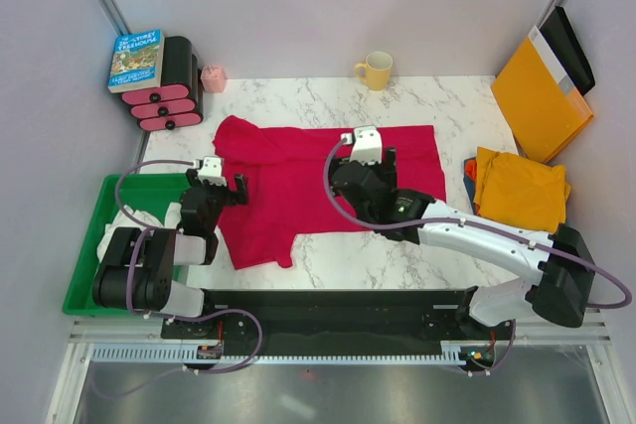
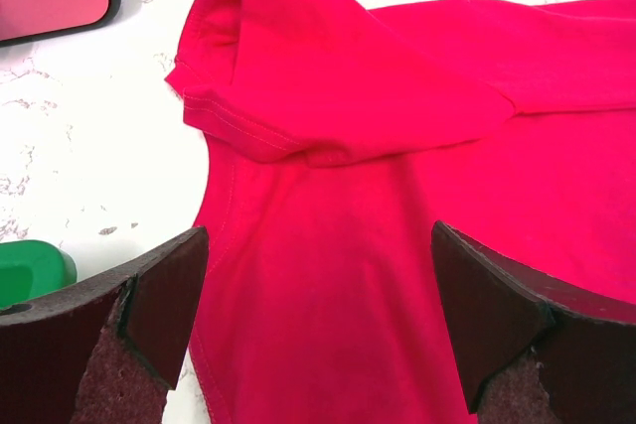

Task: Fold and stack the t-shirts
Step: Fold the flattened tshirt in 1/3 of the way

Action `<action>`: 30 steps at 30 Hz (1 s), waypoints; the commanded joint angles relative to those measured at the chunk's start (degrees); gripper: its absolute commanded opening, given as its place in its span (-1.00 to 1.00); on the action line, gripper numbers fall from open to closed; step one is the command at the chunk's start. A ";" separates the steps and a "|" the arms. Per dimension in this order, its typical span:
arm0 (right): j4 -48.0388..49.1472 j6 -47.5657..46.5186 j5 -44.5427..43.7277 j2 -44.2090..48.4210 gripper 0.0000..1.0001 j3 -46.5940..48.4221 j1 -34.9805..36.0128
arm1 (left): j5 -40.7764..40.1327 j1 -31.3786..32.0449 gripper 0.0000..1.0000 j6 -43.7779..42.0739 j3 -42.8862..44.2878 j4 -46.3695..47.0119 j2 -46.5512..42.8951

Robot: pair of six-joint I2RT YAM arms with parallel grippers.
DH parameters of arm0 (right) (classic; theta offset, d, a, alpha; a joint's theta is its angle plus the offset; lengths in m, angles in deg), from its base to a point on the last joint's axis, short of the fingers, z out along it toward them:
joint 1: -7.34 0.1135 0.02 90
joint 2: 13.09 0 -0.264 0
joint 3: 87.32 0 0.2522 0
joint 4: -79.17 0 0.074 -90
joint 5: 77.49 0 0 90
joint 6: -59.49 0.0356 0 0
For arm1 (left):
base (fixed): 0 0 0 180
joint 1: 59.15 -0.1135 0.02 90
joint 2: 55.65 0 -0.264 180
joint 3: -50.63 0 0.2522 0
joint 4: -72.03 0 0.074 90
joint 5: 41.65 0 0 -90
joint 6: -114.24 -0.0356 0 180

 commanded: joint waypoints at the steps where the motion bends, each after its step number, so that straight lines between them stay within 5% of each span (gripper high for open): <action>1: 10.76 -0.53 10.50 2.91 0.96 -5.09 -3.58 | -1.68 -0.19 0.99 -0.22 0.89 2.95 0.29; 20: -5.84 0.36 13.06 14.51 0.96 -6.32 -2.61 | -3.86 -0.11 0.99 0.40 1.15 1.91 -0.84; 21: -5.93 0.35 12.88 14.34 0.96 -6.50 -2.61 | -6.66 0.50 0.99 0.75 2.28 -1.58 -3.29; 23: -6.19 -0.43 12.61 13.72 0.96 -6.15 -2.61 | -22.92 4.61 0.99 3.62 12.79 -25.59 -4.98; 25: -6.19 -0.87 12.17 12.84 0.96 -5.80 -2.61 | -26.80 5.95 0.99 6.02 27.16 -50.15 -3.06; 30: -6.19 -2.11 11.38 9.86 0.96 -4.31 -2.70 | -39.92 15.43 0.99 16.73 45.44 -79.99 2.23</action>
